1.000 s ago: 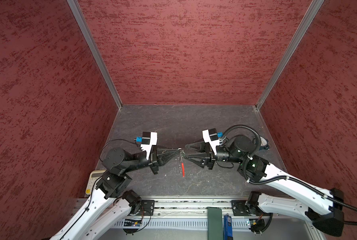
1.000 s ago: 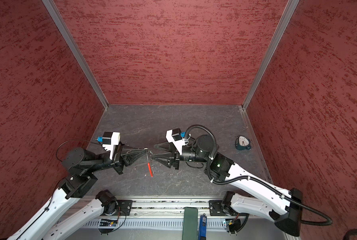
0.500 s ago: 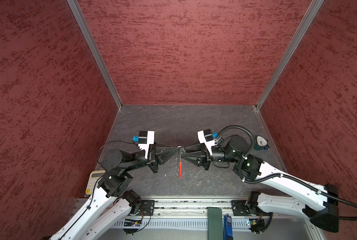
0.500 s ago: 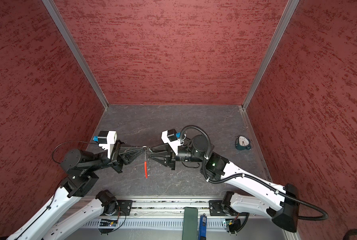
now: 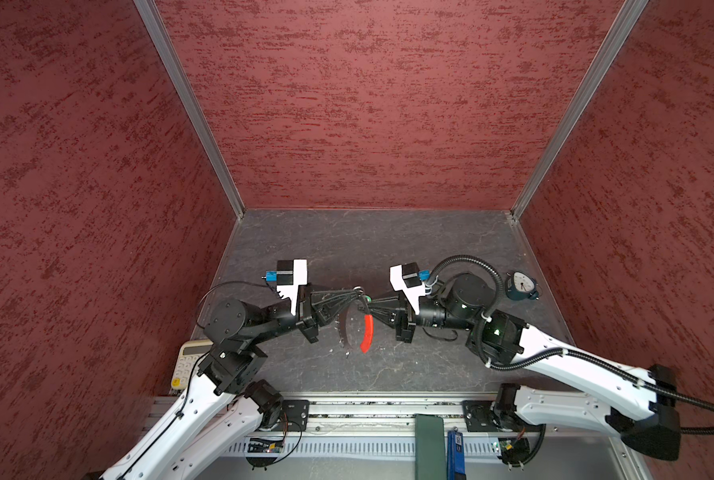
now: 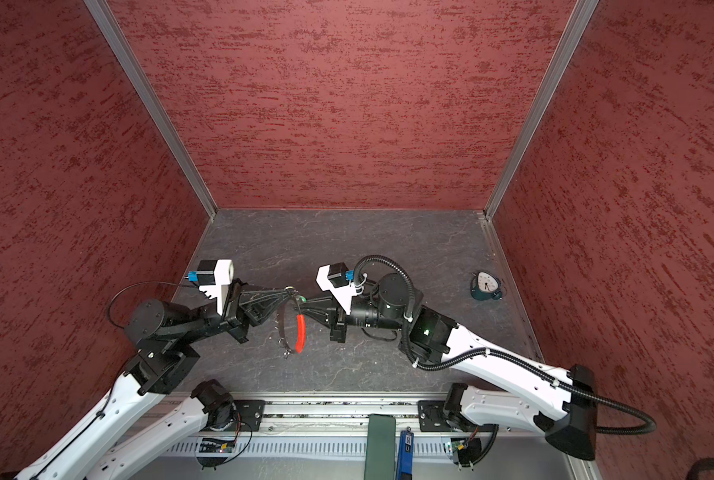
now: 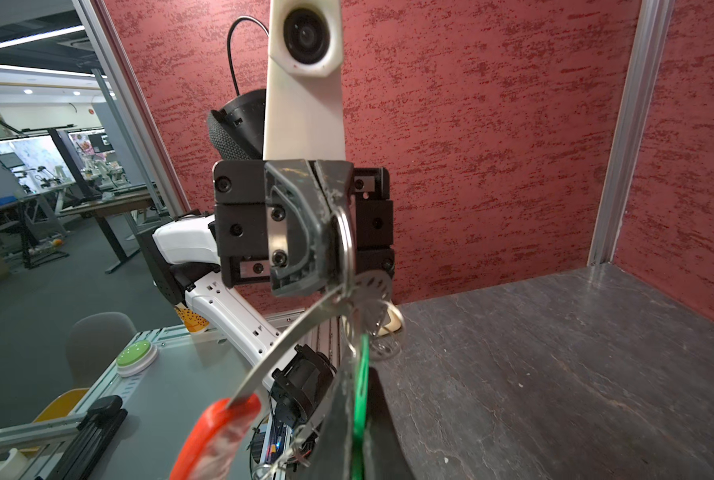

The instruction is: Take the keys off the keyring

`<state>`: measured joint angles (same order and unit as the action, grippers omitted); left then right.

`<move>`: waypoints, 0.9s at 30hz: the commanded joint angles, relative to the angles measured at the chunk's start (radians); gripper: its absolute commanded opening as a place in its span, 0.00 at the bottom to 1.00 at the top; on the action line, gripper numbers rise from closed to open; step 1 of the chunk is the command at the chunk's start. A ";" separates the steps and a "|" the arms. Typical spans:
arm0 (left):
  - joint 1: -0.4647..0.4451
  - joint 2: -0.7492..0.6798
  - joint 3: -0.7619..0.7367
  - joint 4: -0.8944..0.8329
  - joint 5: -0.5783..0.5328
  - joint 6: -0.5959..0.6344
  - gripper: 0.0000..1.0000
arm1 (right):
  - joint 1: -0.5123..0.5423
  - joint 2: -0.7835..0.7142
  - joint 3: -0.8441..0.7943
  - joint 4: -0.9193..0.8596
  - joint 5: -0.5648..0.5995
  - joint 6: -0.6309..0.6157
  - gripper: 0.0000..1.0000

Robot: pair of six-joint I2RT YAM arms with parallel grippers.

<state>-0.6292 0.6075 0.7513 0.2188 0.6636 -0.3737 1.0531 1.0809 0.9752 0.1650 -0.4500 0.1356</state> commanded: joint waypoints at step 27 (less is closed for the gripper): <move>0.000 -0.078 -0.006 -0.179 -0.302 0.056 0.00 | -0.109 -0.080 -0.044 -0.077 0.080 0.015 0.00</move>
<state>-0.6289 0.5465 0.7513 0.0898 0.4706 -0.3397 0.9688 1.0130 0.9535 0.0570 -0.3477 0.1215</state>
